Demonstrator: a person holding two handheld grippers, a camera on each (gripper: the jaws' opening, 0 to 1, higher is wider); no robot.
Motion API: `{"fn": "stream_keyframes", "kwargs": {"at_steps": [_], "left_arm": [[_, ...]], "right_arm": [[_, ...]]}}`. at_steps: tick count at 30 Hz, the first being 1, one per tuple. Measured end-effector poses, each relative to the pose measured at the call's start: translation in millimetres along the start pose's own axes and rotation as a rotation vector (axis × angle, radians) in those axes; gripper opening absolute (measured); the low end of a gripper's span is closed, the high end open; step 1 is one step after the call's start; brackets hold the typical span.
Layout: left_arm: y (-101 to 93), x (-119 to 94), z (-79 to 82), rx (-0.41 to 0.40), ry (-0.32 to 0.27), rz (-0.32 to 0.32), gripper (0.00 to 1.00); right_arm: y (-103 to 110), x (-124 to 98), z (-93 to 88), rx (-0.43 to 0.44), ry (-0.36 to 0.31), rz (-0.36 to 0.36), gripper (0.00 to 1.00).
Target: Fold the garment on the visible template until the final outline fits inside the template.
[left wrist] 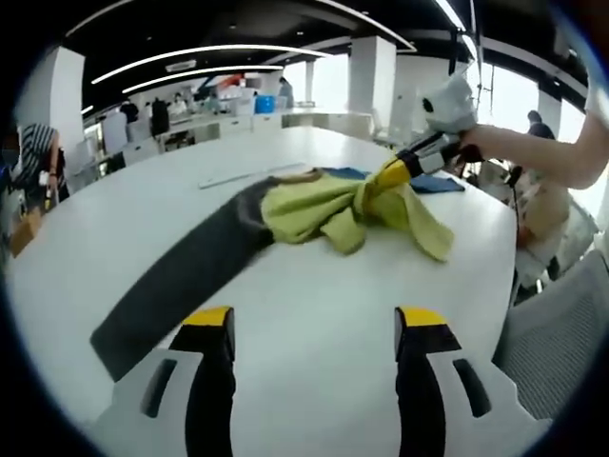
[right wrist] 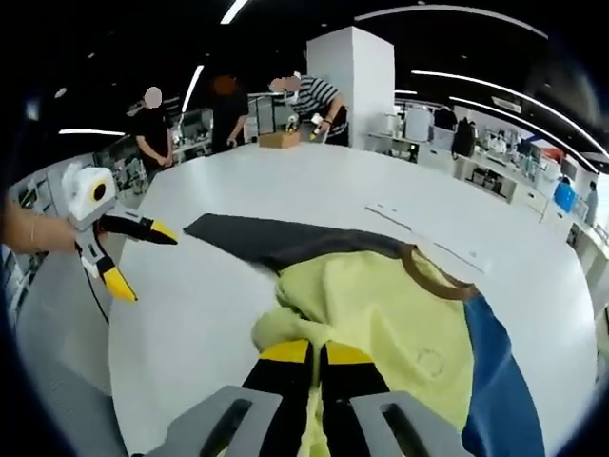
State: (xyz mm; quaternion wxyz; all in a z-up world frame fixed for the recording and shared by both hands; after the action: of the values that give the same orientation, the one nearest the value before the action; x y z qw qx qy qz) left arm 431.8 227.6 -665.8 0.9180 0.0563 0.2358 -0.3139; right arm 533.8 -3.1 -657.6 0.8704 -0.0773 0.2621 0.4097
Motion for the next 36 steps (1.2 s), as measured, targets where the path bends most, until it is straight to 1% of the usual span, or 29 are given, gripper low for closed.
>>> {"fn": "stream_keyframes", "kwargs": {"at_steps": [2, 4, 7, 10, 13, 15, 20, 24, 27, 29, 33, 36], "left_arm": [[0.4, 1, 0.3, 0.001, 0.005, 0.003, 0.64], [0.8, 1, 1.3, 0.002, 0.002, 0.002, 0.64], [0.9, 1, 3.8, 0.005, 0.0, 0.001, 0.63], [0.6, 4, 8.3, 0.014, -0.001, -0.001, 0.63], [-0.4, 9, 12.3, 0.014, -0.004, -0.006, 0.63], [-1.3, 13, 15.1, 0.012, -0.009, -0.008, 0.63], [-4.4, 23, 21.0, 0.014, -0.011, -0.02, 0.62], [-3.6, 30, 24.2, 0.008, -0.012, -0.019, 0.59], [-3.7, 38, 28.7, -0.026, -0.029, -0.018, 0.56], [-4.4, 43, 29.5, -0.031, -0.029, -0.019, 0.55], [-6.5, 52, 28.6, -0.026, -0.018, -0.023, 0.54], [-9.3, 60, 25.3, 0.0, 0.004, -0.029, 0.51]], "right_arm": [[0, -1, -0.6, 0.006, 0.0, -0.007, 0.0], [-1, -2, -0.8, 0.015, -0.002, -0.019, 0.03], [-2, -7, 0.5, 0.023, -0.004, -0.031, 0.12], [-4, -14, 2.2, 0.027, -0.009, -0.058, 0.2], [-5, -20, 1.5, 0.048, -0.006, -0.081, 0.32], [-4, -25, -0.8, 0.067, -0.001, -0.096, 0.38], [-2, -38, -10.9, 0.119, 0.011, -0.136, 0.47], [2, -47, -23.0, 0.156, 0.027, -0.159, 0.49], [6, -55, -37.7, 0.17, 0.059, -0.175, 0.5], [8, -58, -45.2, 0.188, 0.072, -0.182, 0.5], [16, -67, -59.8, 0.221, 0.092, -0.202, 0.5], [19, -73, -69.2, 0.246, 0.106, -0.228, 0.5]]}}
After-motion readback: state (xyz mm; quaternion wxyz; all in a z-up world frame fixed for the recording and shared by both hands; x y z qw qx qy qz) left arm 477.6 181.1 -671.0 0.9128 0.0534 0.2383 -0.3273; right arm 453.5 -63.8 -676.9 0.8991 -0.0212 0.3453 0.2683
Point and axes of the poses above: the point that each gripper's makers call its tool centre point, and the gripper's own axes: x roughly forward along the fingers, y roughly to its left, z roughly out of its top, the point moved 4 cm from there along -x, roughly backward along the fingers, and after that the axes turned 5 degrees about -y, right-handed, at the moved point
